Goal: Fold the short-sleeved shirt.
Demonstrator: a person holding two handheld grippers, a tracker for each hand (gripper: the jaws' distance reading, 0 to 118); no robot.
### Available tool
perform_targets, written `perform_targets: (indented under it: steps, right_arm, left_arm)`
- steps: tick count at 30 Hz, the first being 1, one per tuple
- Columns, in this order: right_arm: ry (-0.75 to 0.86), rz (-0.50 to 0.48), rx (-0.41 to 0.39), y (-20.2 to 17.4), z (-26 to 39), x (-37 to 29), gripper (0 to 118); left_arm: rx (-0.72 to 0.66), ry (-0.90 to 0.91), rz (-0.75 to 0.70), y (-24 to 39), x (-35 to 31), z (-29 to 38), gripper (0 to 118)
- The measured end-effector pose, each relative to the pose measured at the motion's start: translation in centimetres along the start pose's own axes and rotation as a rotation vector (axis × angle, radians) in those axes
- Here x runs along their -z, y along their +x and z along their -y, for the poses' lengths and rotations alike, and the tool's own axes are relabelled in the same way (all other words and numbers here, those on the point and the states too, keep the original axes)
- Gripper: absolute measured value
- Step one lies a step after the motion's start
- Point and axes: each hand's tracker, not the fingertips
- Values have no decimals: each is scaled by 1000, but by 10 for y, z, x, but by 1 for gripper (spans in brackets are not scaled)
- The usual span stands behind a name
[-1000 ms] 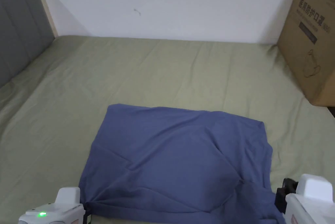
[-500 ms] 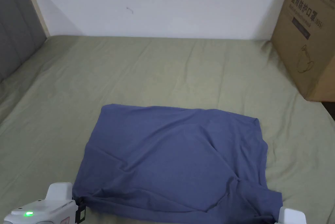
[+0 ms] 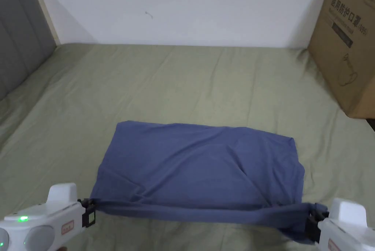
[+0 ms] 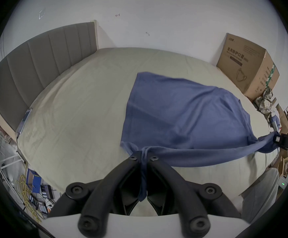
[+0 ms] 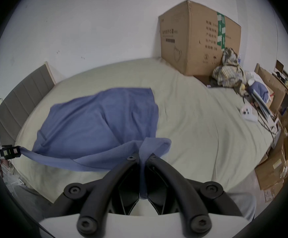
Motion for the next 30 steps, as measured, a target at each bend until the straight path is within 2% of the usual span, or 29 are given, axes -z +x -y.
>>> perform_targets:
  steps: [10,18,22,25,26,28,29,30]
  right_arm:
    - [-16,15,-65,-4,-62,83,3]
    - [-188,64,-39,3,-66,177,3]
    - [-263,88,-28,6,-55,210,3]
    - [-292,83,-2,9,-49,220,3]
    - [-284,82,2,4,-49,213,4]
    - [-269,80,-1,2,-53,205,11]
    - [-237,77,-5,1,-56,199,25]
    - [-206,75,-12,0,-61,186,52]
  left_arm:
    - [106,-35,-9,16,69,-81,2]
    - [64,-216,-27,18,165,-102,2]
    - [53,-278,-39,20,190,-96,3]
    - [69,-272,-42,24,185,-94,3]
    - [76,-273,-42,23,184,-95,6]
    - [77,-274,-46,24,178,-99,25]
    - [74,-271,-54,23,173,-101,39]
    - [67,-258,-61,24,167,-104,64]
